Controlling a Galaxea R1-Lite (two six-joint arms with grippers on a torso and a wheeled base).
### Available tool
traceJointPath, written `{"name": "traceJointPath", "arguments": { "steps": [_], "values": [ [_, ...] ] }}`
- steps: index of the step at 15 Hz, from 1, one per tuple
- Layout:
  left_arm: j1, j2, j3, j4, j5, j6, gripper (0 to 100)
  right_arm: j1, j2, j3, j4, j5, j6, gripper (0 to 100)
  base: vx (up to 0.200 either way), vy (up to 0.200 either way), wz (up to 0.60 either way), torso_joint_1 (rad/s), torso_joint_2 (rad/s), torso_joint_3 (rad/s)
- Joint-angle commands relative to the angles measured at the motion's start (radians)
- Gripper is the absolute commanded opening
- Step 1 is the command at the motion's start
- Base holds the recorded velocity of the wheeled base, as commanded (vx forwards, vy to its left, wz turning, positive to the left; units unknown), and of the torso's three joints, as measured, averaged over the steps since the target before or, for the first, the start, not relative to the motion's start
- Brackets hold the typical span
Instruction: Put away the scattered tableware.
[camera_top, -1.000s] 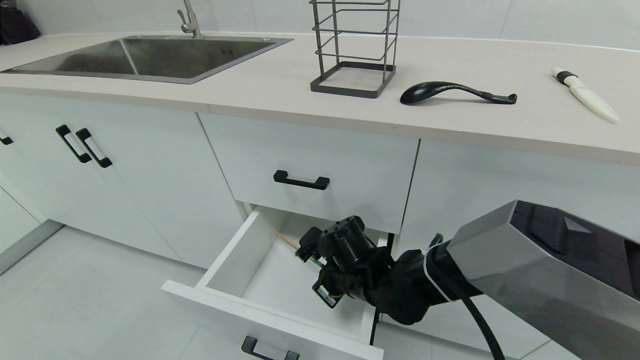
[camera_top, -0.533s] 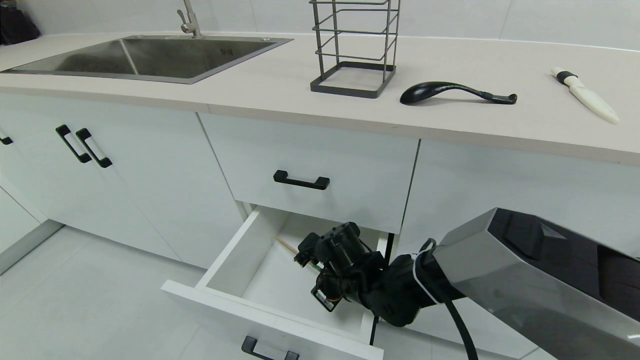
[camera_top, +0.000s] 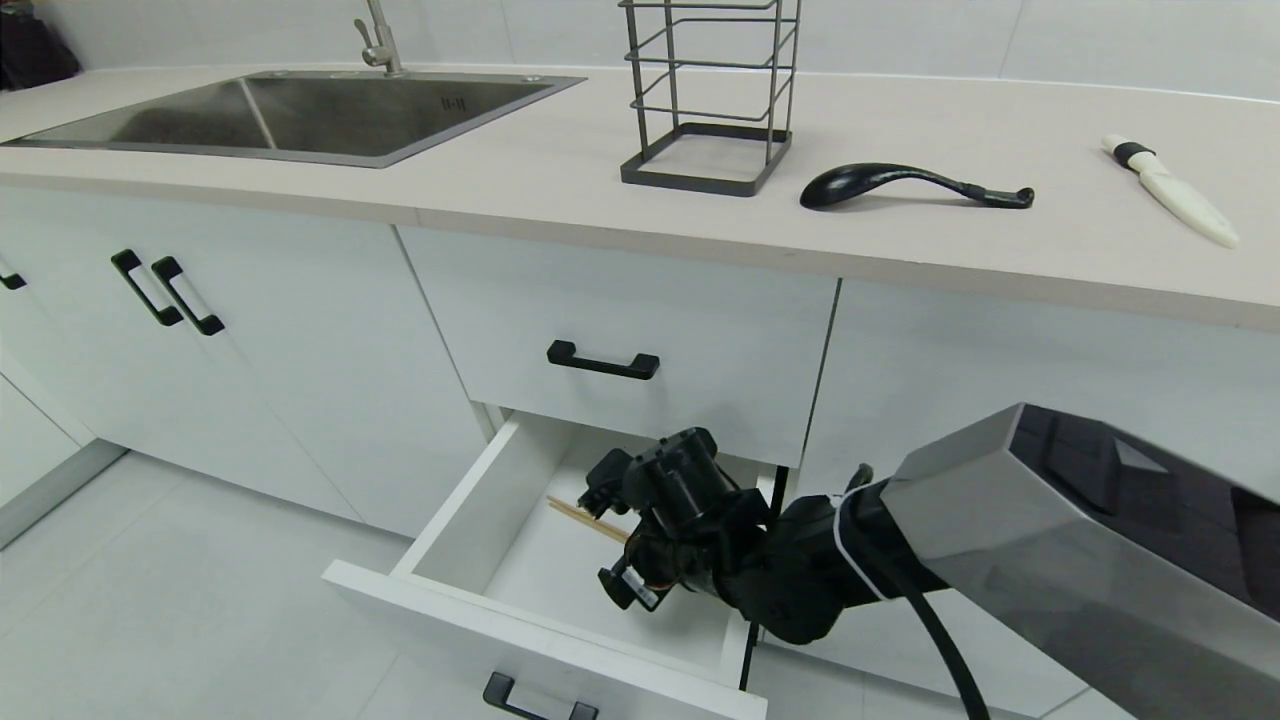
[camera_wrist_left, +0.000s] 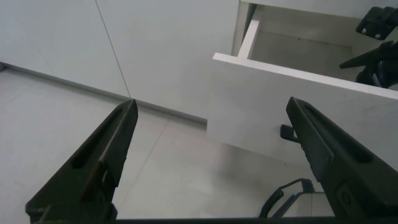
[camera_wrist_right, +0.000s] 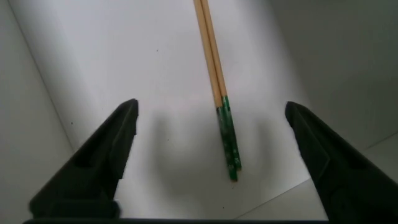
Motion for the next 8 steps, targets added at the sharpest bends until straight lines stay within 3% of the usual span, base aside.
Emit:
{"name": "traceJointPath", "arguments": {
  "steps": [1,8],
  "values": [
    [0.001,0.002,0.000,0.000,0.000,0.000,100,0.008,-0.085,0.003,0.040,0.007,-0.001,100,0.000,0.000,0.00,0.000,0.00,0.000],
    [0.001,0.002,0.000,0.000,0.000,0.000,100,0.080,-0.335,0.094,0.038,0.121,0.003,100,0.000,0.000,0.00,0.000,0.00,0.000]
  ]
}}
